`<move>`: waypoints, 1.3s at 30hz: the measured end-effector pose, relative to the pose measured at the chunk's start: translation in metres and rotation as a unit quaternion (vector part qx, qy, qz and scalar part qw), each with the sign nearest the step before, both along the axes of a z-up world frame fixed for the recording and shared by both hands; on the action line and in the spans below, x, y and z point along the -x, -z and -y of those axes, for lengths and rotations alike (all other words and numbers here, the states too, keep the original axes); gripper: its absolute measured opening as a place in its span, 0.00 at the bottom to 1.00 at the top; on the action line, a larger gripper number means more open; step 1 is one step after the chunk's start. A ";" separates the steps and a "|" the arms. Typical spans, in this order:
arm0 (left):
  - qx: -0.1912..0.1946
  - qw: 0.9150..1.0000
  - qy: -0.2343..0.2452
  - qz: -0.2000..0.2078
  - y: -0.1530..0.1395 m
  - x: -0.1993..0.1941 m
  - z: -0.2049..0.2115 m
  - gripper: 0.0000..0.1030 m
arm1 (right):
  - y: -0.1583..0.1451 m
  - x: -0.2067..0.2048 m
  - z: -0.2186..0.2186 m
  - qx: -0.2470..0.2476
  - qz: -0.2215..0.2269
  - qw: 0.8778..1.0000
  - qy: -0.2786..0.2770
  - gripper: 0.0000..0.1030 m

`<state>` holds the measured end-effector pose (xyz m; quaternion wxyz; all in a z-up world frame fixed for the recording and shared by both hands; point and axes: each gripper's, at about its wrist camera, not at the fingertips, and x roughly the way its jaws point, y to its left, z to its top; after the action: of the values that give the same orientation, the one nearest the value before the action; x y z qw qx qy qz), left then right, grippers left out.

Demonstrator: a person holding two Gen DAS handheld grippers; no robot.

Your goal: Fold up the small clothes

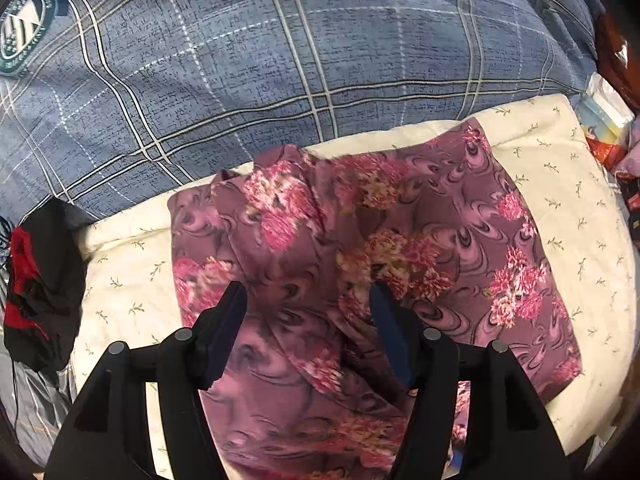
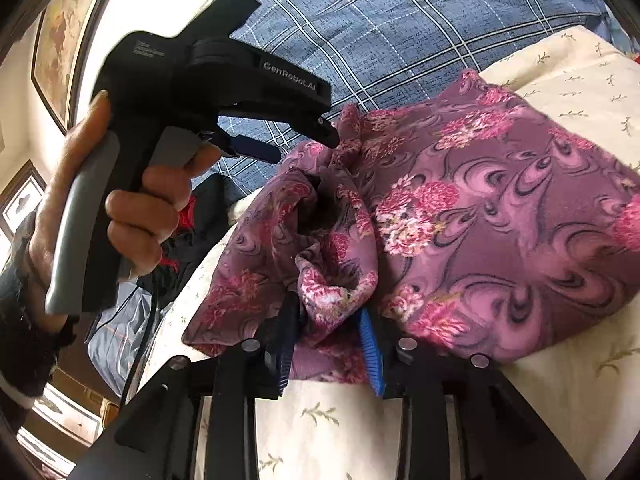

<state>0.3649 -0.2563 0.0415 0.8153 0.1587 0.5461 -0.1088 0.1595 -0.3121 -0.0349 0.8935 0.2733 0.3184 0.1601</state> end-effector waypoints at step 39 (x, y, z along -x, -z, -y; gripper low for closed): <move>0.187 0.977 -0.007 -0.100 0.024 0.010 0.036 0.13 | 0.019 0.019 0.077 -0.067 -0.016 0.995 0.066 0.13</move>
<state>0.3549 -0.2923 0.0180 0.7727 -0.0124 0.5958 -0.2188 0.1401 -0.3894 -0.0539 0.8766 0.3554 0.3023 0.1179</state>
